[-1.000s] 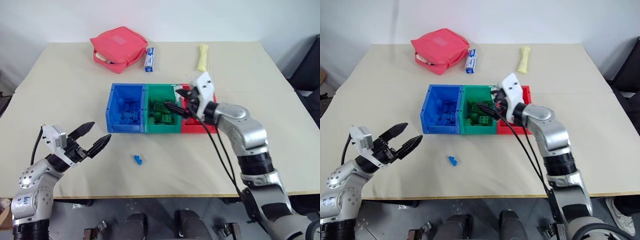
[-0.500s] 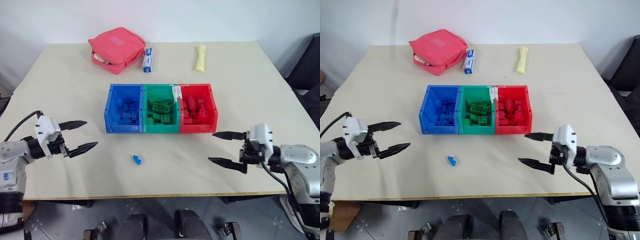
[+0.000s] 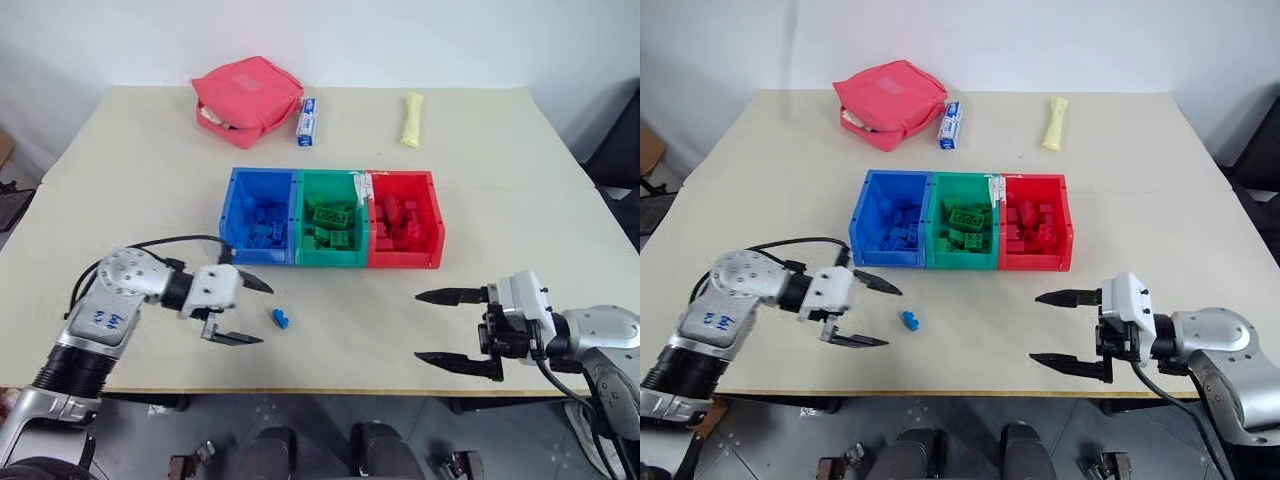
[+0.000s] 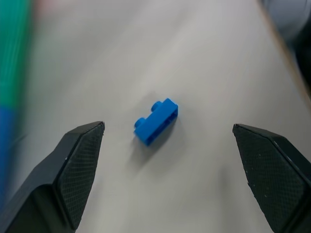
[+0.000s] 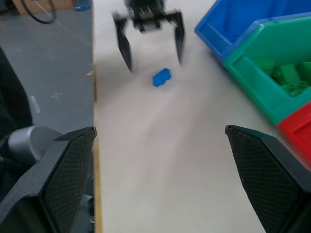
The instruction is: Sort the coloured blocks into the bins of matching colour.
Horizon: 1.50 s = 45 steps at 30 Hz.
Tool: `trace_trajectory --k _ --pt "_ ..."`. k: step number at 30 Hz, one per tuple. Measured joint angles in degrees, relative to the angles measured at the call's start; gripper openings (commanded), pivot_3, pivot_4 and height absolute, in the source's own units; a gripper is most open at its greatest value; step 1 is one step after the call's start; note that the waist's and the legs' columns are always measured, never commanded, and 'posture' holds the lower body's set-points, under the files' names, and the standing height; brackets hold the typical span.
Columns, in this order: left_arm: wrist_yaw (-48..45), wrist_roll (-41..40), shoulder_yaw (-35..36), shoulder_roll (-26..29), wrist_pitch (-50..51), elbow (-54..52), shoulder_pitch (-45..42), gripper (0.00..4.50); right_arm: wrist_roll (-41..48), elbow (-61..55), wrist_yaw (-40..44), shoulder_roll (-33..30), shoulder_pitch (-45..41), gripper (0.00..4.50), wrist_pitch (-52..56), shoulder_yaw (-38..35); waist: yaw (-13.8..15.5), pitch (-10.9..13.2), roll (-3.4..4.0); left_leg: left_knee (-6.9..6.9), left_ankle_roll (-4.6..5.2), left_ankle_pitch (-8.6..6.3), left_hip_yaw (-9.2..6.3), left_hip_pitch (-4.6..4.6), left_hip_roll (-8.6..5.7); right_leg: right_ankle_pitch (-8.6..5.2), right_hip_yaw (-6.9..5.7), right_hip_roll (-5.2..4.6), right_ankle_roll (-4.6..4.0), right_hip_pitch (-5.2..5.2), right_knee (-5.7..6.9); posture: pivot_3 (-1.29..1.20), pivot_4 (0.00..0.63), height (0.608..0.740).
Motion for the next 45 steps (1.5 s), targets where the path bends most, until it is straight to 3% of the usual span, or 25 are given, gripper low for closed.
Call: trace_trajectory --k 4,6,19,20,28,33,36,44,45 --pt "1.3 2.6 -1.4 -2.3 -0.6 3.1 -3.1 4.50 0.2 -2.1 -1.6 0.0 0.9 4.46 1.0 0.3 0.3 0.0 -0.01 0.11 0.02 -0.01 -0.02 -0.05 -0.02 0.01 -0.04 -0.02 0.03 0.01 0.02 0.00 0.150 0.740" --pt "1.4 3.0 -2.1 -3.3 -0.7 4.2 -4.0 4.11 0.3 -2.6 -2.3 0.0 1.1 4.50 1.0 0.3 0.3 0.0 -0.01 0.22 0.09 -0.05 -0.04 -0.05 -0.03 0.03 -0.04 -0.03 0.07 0.08 0.02 0.00 0.150 0.740" --pt "0.7 3.7 -3.8 -4.6 -0.5 4.7 -4.5 0.46 0.4 -3.2 -4.2 0.0 4.3 4.50 0.9 0.3 1.4 0.0 0.00 0.43 0.15 -0.08 -0.06 -0.05 -0.06 0.08 -0.02 -0.06 0.16 0.21 -0.05 0.00 0.150 0.740" --pt "1.1 3.3 -3.5 -4.8 0.1 4.6 -4.2 0.34 0.4 -3.2 -4.3 0.0 4.5 4.50 0.8 0.2 1.4 0.0 0.00 0.44 0.15 -0.08 -0.06 -0.05 -0.06 0.08 -0.02 -0.06 0.16 0.21 -0.05 0.00 0.150 0.740" --pt "8.5 -7.7 7.5 -7.9 12.7 -4.3 4.2 0.34 2.0 -3.2 -11.7 7.1 4.7 4.50 -0.3 -2.5 1.3 0.0 0.00 0.46 0.14 -0.13 -0.11 -0.09 -0.01 0.08 -0.02 -0.05 0.16 0.16 -0.02 0.00 0.150 0.740" --pt "22.5 -19.7 22.8 -14.0 24.8 -10.6 8.0 0.34 0.3 -2.7 -20.3 13.5 0.2 4.50 -3.1 -3.6 1.2 0.0 0.00 0.52 0.12 -0.12 -0.11 -0.07 -0.01 0.08 -0.02 -0.06 0.16 0.15 0.08 0.00 0.150 0.740" --pt "31.3 -22.9 28.4 -17.1 28.6 -11.9 7.0 0.34 -0.7 -1.5 -24.5 15.1 -4.0 4.50 -4.6 -4.8 1.3 0.0 0.00 0.53 0.10 -0.12 -0.11 -0.04 -0.06 0.08 -0.04 -0.06 0.16 0.13 0.20 0.00 0.150 0.740" --pt "47.1 -19.9 26.4 -21.9 34.9 -8.2 -3.7 0.34 -1.1 0.0 -25.5 13.7 -5.7 4.50 -3.8 -4.2 1.5 0.0 -0.03 0.56 0.15 -0.14 -0.15 -0.08 -0.19 0.11 -0.05 -0.08 0.20 0.14 0.25 0.00 0.150 0.740" --pt "47.1 -19.9 25.7 -22.2 35.1 -7.9 -4.1 0.69 -1.2 0.0 -25.4 13.7 -5.6 4.50 -3.8 -4.1 1.3 0.0 -0.03 0.53 0.14 -0.15 -0.12 -0.07 -0.18 0.10 -0.03 -0.06 0.20 0.10 0.25 0.00 0.150 0.740"
